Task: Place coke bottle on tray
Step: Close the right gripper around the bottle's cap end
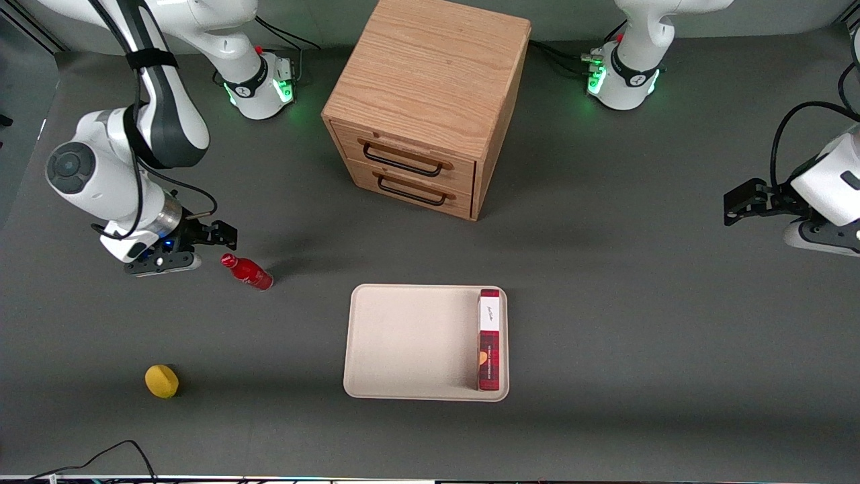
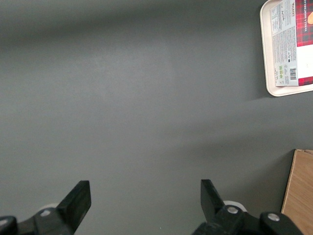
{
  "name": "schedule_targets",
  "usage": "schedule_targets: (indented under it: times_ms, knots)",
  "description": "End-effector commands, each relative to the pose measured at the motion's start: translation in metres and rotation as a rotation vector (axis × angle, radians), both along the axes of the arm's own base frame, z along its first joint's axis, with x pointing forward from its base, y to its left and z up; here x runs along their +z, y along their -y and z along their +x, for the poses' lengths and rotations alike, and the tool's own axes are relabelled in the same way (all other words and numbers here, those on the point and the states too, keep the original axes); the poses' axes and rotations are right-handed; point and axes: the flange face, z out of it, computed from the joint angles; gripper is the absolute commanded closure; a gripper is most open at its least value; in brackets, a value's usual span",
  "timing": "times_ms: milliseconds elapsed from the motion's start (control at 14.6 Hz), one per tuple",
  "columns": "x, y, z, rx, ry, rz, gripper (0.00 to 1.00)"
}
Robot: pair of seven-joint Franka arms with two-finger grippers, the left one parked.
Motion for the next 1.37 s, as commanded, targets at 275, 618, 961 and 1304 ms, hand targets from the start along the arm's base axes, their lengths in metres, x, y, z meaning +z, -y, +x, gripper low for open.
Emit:
schedule_targets:
  times_ms: [275,618,961,1304]
  knots:
    - [-0.022,-0.003,0.003,0.039,0.023,-0.009,0.15]
    - [-0.03,-0.007,0.01,0.034,0.035,-0.008,0.29]
    - [-0.033,-0.009,0.012,0.024,0.036,-0.006,0.84]
    - [-0.009,-0.022,0.022,0.022,0.059,0.0,1.0]
